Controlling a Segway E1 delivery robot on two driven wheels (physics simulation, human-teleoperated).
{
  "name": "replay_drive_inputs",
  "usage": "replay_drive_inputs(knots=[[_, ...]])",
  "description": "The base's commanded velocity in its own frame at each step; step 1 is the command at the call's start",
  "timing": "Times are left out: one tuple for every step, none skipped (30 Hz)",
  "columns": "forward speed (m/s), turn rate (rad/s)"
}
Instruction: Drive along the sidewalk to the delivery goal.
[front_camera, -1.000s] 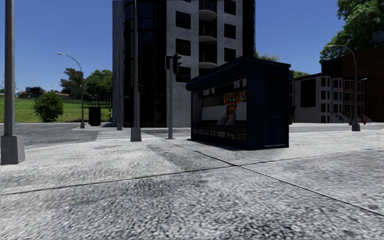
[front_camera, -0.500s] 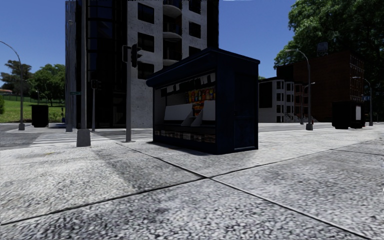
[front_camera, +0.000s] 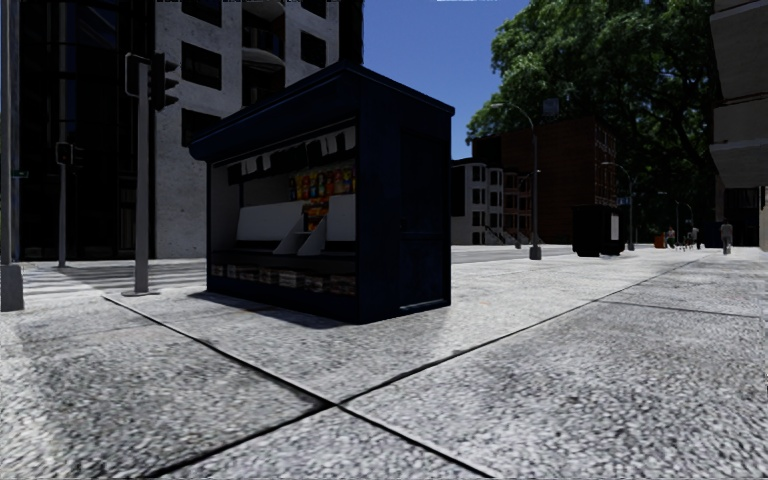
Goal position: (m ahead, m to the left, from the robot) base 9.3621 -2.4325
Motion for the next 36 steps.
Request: replay_drive_inputs(knots=[[1.55, -0.49], [1.55, -0.49], [1.55, -0.49], [1.55, -0.49], [1.55, -0.49], [1.55, -0.49], [1.55, -0.49], [1.55, -0.49], [1.55, -0.49], [1.55, -0.49], [1.55, -0.49], [1.55, -0.49], [1.55, -0.49], [1.55, -0.49], [1.55, -0.49], [1.55, -0.49], [1.55, -0.49], [1.55, -0.49], [1.55, -0.49], [1.55, -0.49], [1.55, -0.49], [1.55, -0.49], [1.55, -0.49], [1.55, -0.49], [1.55, -0.49], [1.55, -0.49], [1.55, -0.49], [1.55, -0.49], [1.55, -0.46], [1.55, 0.0], [1.55, 0.0], [1.55, 0.0], [1.55, 0.0], [1.55, 0.0], [1.55, 0.0], [1.55, 0.0]])
